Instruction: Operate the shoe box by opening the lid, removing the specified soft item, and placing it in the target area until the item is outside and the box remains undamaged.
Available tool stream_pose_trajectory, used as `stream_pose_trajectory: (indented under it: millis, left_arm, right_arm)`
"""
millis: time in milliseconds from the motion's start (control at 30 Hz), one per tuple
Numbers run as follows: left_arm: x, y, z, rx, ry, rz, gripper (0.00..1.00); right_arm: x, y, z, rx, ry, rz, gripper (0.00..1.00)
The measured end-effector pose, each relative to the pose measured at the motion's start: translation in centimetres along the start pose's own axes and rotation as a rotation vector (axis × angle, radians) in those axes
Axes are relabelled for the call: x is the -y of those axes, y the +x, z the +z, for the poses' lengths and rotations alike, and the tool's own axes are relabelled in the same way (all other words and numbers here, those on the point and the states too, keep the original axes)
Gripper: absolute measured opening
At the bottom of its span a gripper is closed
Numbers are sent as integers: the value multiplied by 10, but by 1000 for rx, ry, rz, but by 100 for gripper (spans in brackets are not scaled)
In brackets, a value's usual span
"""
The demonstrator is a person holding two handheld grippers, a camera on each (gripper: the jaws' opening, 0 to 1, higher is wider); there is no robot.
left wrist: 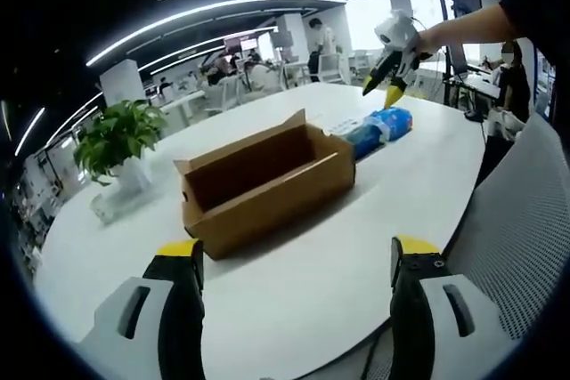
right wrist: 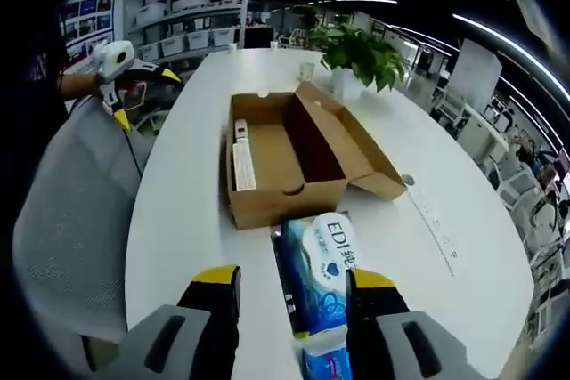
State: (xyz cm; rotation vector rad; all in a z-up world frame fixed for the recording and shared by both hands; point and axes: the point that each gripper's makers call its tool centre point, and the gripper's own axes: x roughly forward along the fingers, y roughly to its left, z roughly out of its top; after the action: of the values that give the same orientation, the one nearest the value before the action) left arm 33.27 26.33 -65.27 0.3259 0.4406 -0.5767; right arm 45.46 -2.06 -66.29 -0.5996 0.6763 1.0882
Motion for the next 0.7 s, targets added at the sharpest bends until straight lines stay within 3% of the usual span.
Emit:
stream_pose_trajectory:
  millis: [400, 700]
  left_arm:
    - [-1, -1, 2, 15, -25, 2, 88]
    - [-3, -1, 4, 27, -44, 8, 92]
  right_arm:
    - [-13, 36, 32, 25, -83, 72, 43]
    - [-21, 63, 46, 15, -126, 114, 42]
